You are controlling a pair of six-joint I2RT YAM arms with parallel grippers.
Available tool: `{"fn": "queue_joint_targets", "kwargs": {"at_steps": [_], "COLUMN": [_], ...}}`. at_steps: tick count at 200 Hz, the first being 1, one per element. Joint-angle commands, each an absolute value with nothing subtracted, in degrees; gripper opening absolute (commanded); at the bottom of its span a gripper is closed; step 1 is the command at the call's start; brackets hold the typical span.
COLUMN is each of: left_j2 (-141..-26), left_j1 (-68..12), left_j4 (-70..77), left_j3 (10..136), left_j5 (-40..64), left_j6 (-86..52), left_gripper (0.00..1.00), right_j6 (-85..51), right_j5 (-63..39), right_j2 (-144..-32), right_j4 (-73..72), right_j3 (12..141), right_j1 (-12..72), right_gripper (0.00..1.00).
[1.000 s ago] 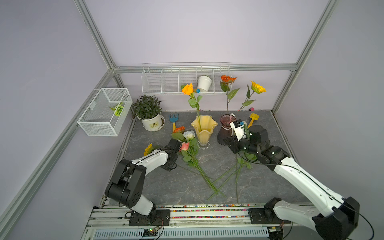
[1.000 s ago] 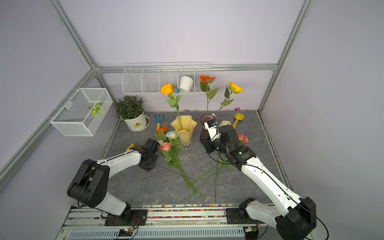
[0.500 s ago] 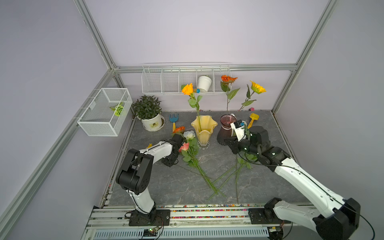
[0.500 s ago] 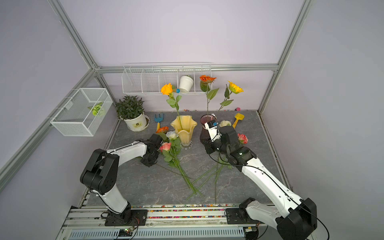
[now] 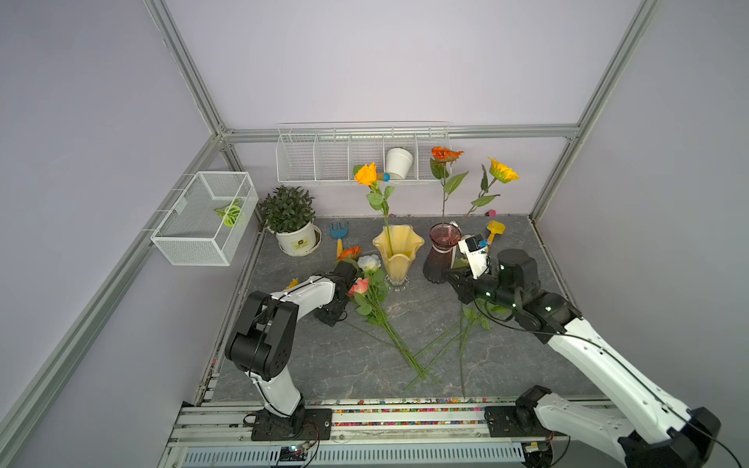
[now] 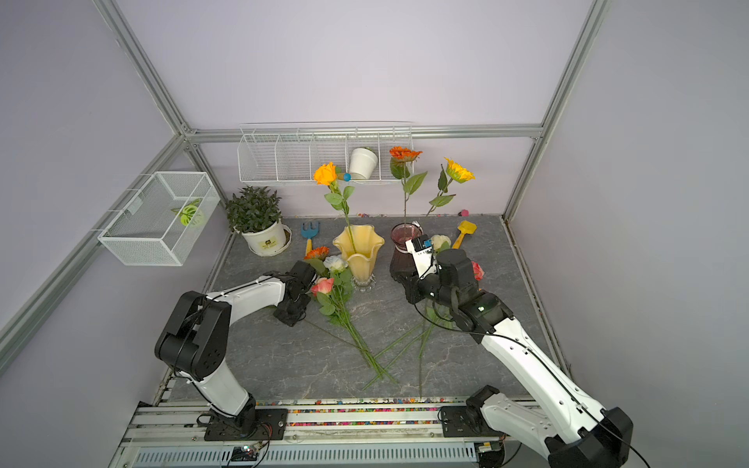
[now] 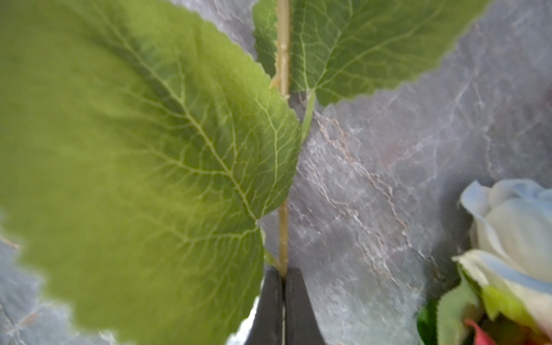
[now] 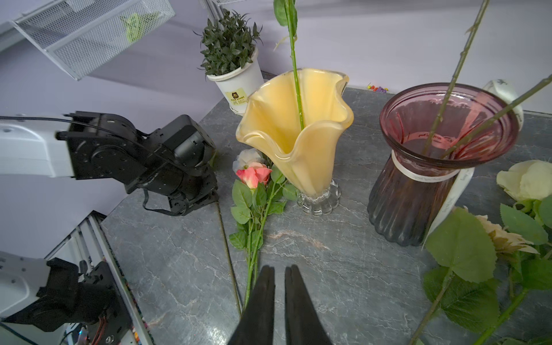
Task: Arrange the flowers in different vases according to their variety
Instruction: Pick up the flower at the center of the board, then insert the flower into the vase.
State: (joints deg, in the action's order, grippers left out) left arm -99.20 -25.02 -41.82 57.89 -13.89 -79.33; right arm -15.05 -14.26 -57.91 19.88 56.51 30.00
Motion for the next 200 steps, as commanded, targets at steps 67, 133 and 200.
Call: {"fn": "queue_joint_targets", "kwargs": {"at_steps": [67, 133, 200], "left_j2": [-84.79, -70.96, -69.89], "left_j1": [-34.70, -41.63, -50.27], "left_j4": [-59.29, -44.68, -15.90], "left_j3": [74.29, 80.39, 91.39], "left_j5": [-35.35, -44.38, -38.41], "left_j6": [-70.59, -42.84, -13.08], "left_gripper": [0.00, 0.00, 0.00], "right_j6": [-16.63, -21.07, -27.31], "right_j5": [-39.25, -34.98, -20.99], "right_j2": [-48.51, -42.96, -41.89], "right_j4": [24.71, 24.28, 28.85], "right_j3": [52.39, 52.36, 49.39], "right_j1": [31.14, 31.11, 31.11], "right_gripper": [0.00, 0.00, 0.00]}}
